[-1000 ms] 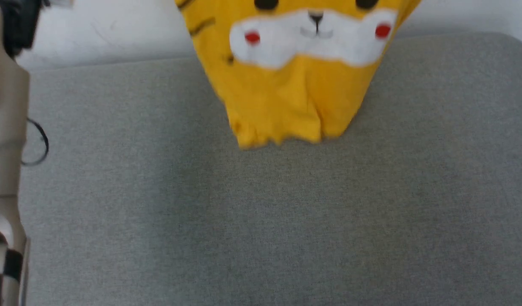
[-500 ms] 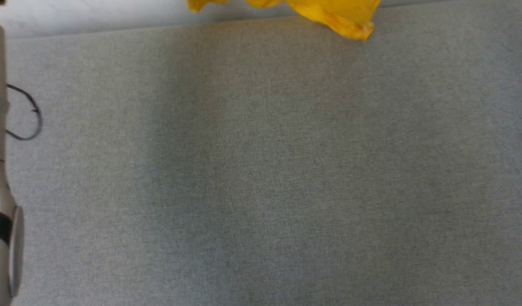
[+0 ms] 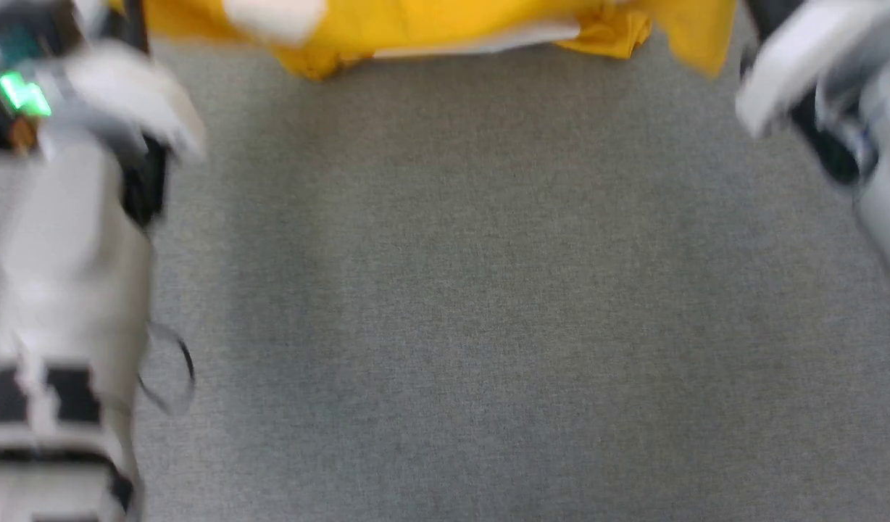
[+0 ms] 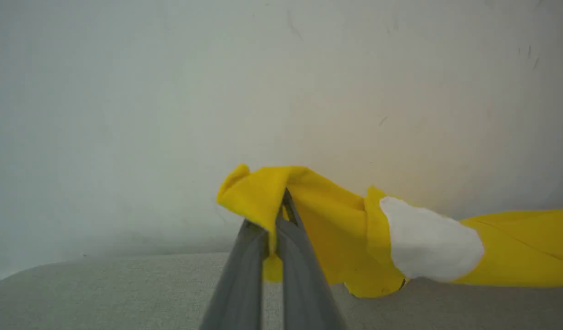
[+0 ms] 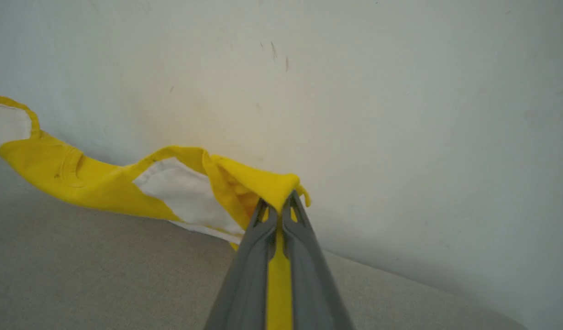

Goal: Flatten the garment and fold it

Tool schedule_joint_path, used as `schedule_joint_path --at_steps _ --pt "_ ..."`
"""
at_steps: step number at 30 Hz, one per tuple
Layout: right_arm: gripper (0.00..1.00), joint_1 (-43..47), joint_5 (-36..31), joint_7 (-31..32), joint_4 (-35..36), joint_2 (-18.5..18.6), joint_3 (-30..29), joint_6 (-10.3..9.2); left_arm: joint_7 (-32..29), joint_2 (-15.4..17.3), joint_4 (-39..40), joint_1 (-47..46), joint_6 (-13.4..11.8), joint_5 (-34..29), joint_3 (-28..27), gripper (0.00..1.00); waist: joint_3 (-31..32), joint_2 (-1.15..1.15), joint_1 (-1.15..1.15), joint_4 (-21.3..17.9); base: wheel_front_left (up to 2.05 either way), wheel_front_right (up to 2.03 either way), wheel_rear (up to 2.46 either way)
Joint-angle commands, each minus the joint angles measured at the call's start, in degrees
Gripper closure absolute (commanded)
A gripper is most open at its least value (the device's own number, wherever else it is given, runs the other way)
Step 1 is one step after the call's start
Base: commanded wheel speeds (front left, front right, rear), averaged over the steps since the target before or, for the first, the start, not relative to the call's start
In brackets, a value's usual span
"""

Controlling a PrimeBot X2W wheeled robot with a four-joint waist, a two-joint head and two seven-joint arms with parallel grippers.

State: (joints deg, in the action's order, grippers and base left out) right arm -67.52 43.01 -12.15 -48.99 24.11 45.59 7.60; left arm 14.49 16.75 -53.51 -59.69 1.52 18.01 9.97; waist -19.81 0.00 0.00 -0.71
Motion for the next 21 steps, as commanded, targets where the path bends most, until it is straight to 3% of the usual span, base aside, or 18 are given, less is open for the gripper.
schedule_joint_path --at_steps 1,5,10,13,21 --pt "1.00 3.3 0.9 -0.9 1.7 1.3 0.5 -0.11 0.4 -0.4 1.8 4.6 -0.5 0.6 -0.6 1.00 3.6 0.00 0.00 1.6 0.00 0.00 0.00" --pt "1.00 13.1 2.5 -2.0 7.7 4.5 0.2 -0.11 0.5 -0.9 12.0 19.2 -2.2 1.9 -3.5 1.00 7.6 0.00 0.00 1.8 0.00 0.00 0.00" --pt "1.00 26.4 -2.0 -2.4 13.4 7.9 -3.8 -0.11 -0.1 -1.6 25.7 39.0 -5.4 2.3 -4.5 1.00 12.6 0.00 0.00 1.5 0.00 0.00 0.00" --pt "1.00 32.2 -3.6 -1.8 16.4 7.8 -6.8 -0.11 -2.0 -1.5 31.3 46.1 -6.9 2.9 -5.0 1.00 14.1 0.00 0.00 1.1 0.00 0.00 0.00" --pt "1.00 57.5 -11.4 8.0 32.2 3.7 -23.3 -0.11 -12.3 -1.0 53.5 70.4 -15.3 3.3 -7.1 1.00 17.6 0.00 0.00 -0.1 0.00 0.00 0.00"
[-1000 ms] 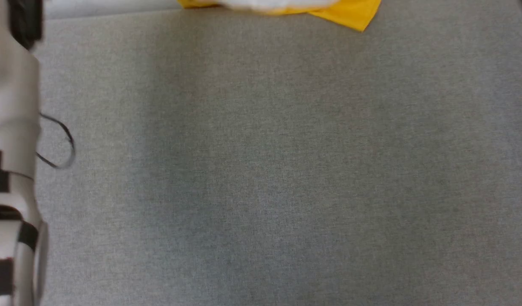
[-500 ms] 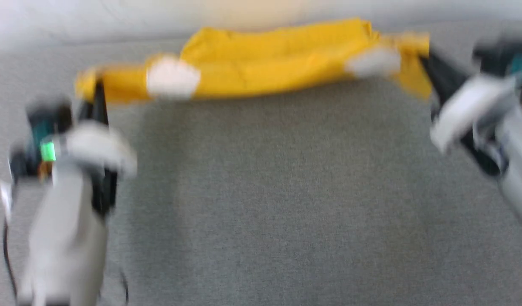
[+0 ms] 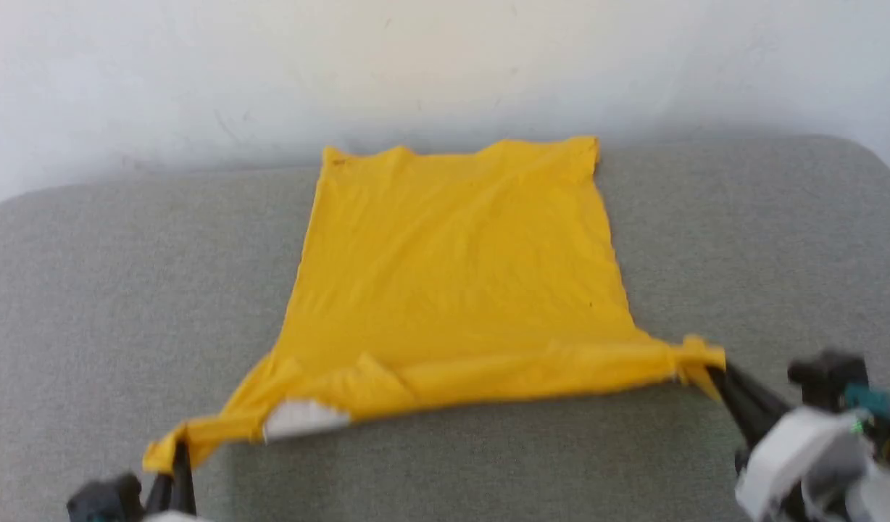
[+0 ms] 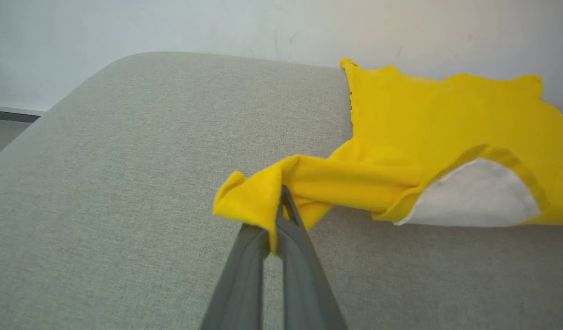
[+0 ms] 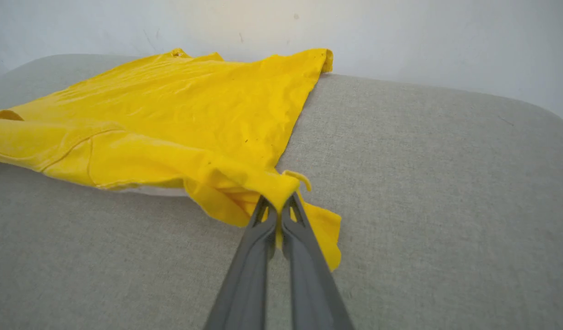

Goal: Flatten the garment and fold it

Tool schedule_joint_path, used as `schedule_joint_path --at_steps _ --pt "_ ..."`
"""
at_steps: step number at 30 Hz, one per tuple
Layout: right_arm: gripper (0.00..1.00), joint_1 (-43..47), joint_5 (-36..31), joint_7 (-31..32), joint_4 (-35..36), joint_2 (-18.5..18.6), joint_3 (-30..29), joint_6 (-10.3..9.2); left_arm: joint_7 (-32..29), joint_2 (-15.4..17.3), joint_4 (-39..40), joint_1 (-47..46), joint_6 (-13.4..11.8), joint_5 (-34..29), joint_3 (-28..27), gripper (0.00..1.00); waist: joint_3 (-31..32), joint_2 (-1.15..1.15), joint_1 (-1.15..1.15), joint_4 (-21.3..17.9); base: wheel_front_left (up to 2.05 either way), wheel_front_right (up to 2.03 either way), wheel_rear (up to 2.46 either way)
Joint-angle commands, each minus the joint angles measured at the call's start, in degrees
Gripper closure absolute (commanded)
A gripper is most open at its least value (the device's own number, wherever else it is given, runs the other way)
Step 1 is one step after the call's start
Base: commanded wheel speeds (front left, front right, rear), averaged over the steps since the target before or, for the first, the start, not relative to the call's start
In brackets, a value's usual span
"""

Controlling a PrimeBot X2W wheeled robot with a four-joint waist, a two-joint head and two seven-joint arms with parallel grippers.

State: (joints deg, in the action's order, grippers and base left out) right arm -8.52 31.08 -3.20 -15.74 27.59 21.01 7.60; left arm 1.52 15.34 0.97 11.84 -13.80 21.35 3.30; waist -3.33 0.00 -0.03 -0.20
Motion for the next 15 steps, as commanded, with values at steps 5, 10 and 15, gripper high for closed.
schedule_joint_path --at_steps 5,10,15 --pt "1.00 13.1 -8.6 6.0 9.9 -5.3 -9.6 -0.11 -4.4 -0.9 7.4 8.0 -3.1 0.6 0.2 1.00 1.1 0.00 0.03 0.3 0.00 0.00 0.00" --pt "1.00 24.5 -14.9 10.4 16.1 -12.6 -15.7 -0.11 -5.0 -2.9 10.4 13.0 -4.8 1.2 0.8 1.00 1.1 0.00 0.03 2.5 0.00 0.00 0.00" --pt "0.99 30.4 -15.6 13.6 20.8 -17.1 -17.9 -0.11 -4.2 -3.9 10.7 14.8 -4.7 1.5 1.8 1.00 0.6 0.00 0.03 4.6 0.00 0.00 0.00"
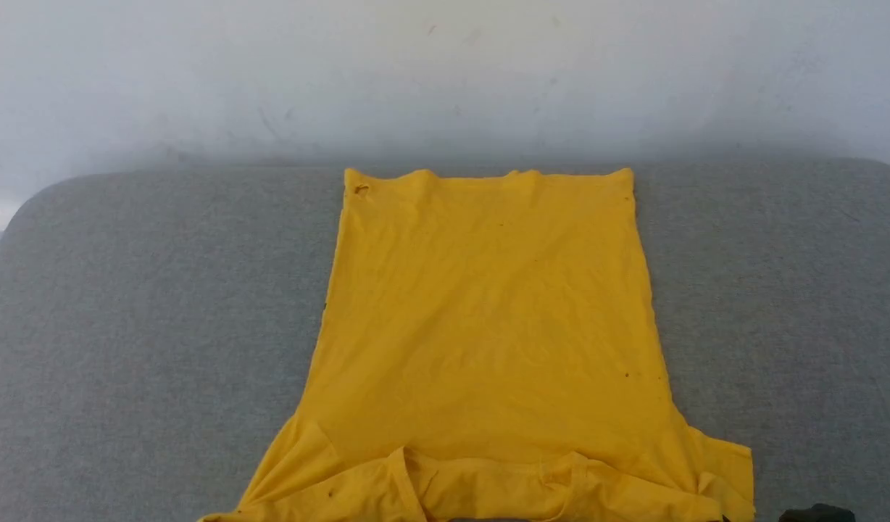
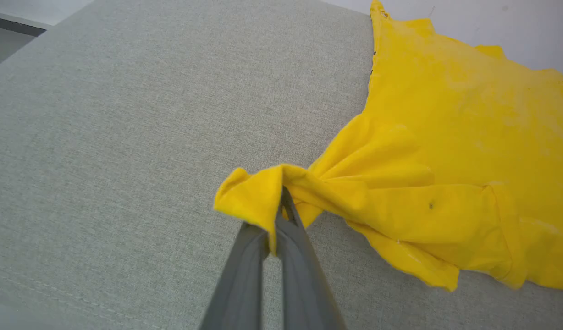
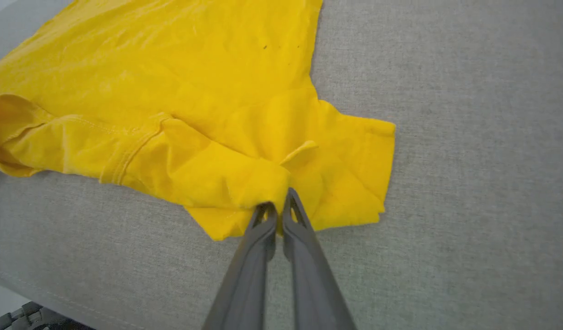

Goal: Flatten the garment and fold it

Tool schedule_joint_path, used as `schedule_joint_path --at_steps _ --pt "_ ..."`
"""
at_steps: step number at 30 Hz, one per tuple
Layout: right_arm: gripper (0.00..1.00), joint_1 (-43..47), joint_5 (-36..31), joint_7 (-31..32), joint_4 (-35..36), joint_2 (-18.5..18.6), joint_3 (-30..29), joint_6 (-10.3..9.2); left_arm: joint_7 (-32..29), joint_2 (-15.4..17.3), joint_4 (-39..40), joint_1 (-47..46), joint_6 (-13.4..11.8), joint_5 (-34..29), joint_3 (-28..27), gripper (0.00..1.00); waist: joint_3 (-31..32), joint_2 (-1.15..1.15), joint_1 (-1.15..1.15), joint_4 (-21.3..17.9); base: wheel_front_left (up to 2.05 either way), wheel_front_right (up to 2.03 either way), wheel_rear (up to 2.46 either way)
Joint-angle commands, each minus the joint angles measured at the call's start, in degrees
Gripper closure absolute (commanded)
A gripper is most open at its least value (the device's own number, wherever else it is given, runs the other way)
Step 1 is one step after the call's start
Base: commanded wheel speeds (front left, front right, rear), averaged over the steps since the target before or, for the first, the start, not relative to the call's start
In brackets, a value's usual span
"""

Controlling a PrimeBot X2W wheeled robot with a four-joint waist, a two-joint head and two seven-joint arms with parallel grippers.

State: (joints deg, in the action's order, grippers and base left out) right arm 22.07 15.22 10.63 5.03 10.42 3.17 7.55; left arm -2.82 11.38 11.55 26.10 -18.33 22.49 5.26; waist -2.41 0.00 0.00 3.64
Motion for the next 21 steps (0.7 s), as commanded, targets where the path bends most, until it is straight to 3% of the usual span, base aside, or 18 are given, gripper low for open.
schedule_joint_path --at_steps 1,2,3,8,12,21 --pt "0.64 0.4 0.4 0.3 1.1 -0.2 -0.2 -0.06 0.5 -0.1 -0.1 0.4 0.0 0.4 0.0 1.00 -0.6 0.00 0.00 1.1 0.00 0.00 0.00" --pt "0.27 0.7 0.8 0.8 2.1 -0.5 -0.3 -0.06 0.9 -0.4 -0.3 0.1 0.1 0.5 0.3 1.00 -0.9 0.00 0.00 1.4 0.00 0.00 0.00" --pt "0.00 0.7 1.6 1.0 3.3 -0.7 -0.5 -0.06 1.4 -0.7 -0.4 -0.3 0.3 0.6 0.5 1.00 -1.2 0.00 0.00 1.8 0.00 0.00 0.00" --pt "0.00 -3.1 3.2 -1.8 8.0 -1.6 -5.1 -0.06 4.1 -1.9 -1.1 -2.7 1.3 0.4 1.9 1.00 -2.8 0.00 0.00 3.8 0.00 0.00 0.00" --pt "0.00 -10.6 5.3 -4.0 4.3 -2.0 -9.4 -0.06 6.3 -3.2 -1.2 -4.3 1.5 0.1 2.9 1.00 -4.6 0.00 0.00 5.5 0.00 0.00 0.00" --pt "0.00 -39.9 13.2 0.6 -22.3 6.6 -11.2 -0.06 9.9 -5.3 -1.2 -9.6 3.0 -0.1 6.0 1.00 -10.8 0.00 0.00 11.5 0.00 0.00 0.00"
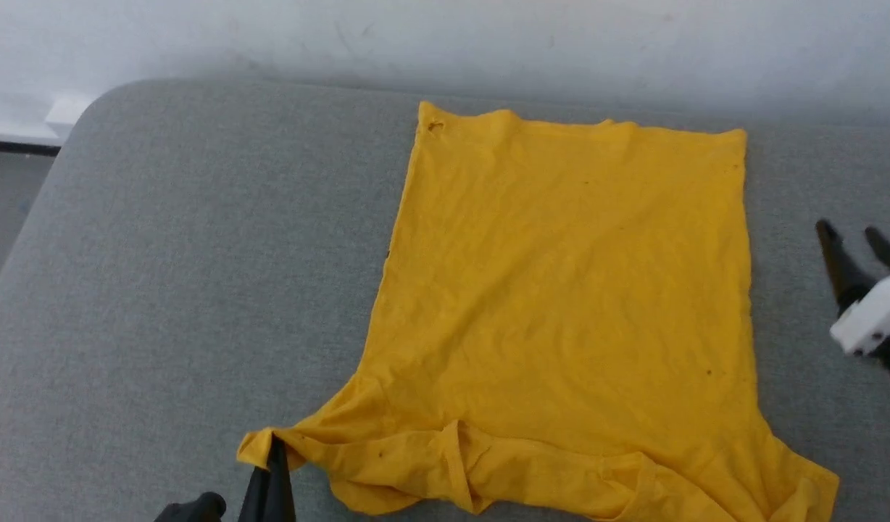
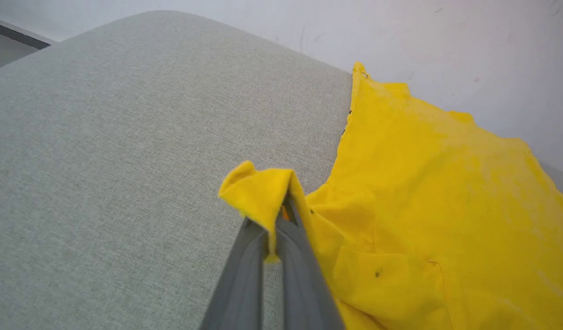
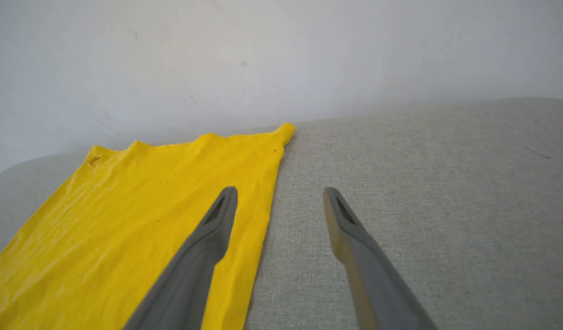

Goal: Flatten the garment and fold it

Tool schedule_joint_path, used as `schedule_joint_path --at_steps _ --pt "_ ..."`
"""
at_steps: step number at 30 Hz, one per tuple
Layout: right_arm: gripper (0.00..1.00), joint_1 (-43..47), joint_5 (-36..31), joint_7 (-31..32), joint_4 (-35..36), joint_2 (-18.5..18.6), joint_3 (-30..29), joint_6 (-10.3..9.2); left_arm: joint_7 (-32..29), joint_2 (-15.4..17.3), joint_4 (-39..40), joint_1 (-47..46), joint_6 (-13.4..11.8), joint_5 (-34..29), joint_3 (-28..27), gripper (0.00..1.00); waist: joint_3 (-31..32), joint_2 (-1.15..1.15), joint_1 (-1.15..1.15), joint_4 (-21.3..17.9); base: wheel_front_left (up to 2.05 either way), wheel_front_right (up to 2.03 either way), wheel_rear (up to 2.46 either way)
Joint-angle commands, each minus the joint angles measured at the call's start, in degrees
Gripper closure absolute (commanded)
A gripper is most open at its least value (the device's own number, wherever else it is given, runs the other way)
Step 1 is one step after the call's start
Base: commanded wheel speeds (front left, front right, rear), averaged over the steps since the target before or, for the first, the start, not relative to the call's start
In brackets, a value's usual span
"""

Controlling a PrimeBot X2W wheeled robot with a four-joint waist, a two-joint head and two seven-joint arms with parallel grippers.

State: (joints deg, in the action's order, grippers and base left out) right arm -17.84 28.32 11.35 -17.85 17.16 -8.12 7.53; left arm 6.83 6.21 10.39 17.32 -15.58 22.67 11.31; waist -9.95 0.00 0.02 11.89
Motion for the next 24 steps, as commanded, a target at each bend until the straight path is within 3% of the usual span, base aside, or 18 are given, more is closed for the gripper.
schedule_joint_path --at_steps 1,10,18,24 --pt "0.00 -3.3 0.6 1.2 -2.6 0.9 0.4 -0.04 0.6 -0.4 -0.1 -1.4 0.5 -0.3 0.3 1.00 -4.1 0.00 -0.02 4.0 0.00 0.00 0.00" --pt "0.00 -27.2 3.1 15.2 -24.2 8.6 4.1 -0.04 3.6 -1.7 -1.1 -7.0 2.6 0.2 3.7 1.00 -11.5 0.00 -0.02 10.2 0.00 0.00 0.00" --pt "0.00 -40.5 0.2 22.9 -32.3 11.6 7.5 -0.04 5.9 -2.7 -0.7 -10.5 3.4 1.3 6.5 1.00 -17.8 0.00 -0.02 12.7 0.00 0.00 0.00" --pt "0.00 -44.7 -3.3 27.6 -39.0 12.8 8.7 -0.04 6.9 -3.0 -1.4 -12.4 3.7 2.1 7.8 1.00 -19.9 0.00 -0.02 13.9 0.00 0.00 0.00"
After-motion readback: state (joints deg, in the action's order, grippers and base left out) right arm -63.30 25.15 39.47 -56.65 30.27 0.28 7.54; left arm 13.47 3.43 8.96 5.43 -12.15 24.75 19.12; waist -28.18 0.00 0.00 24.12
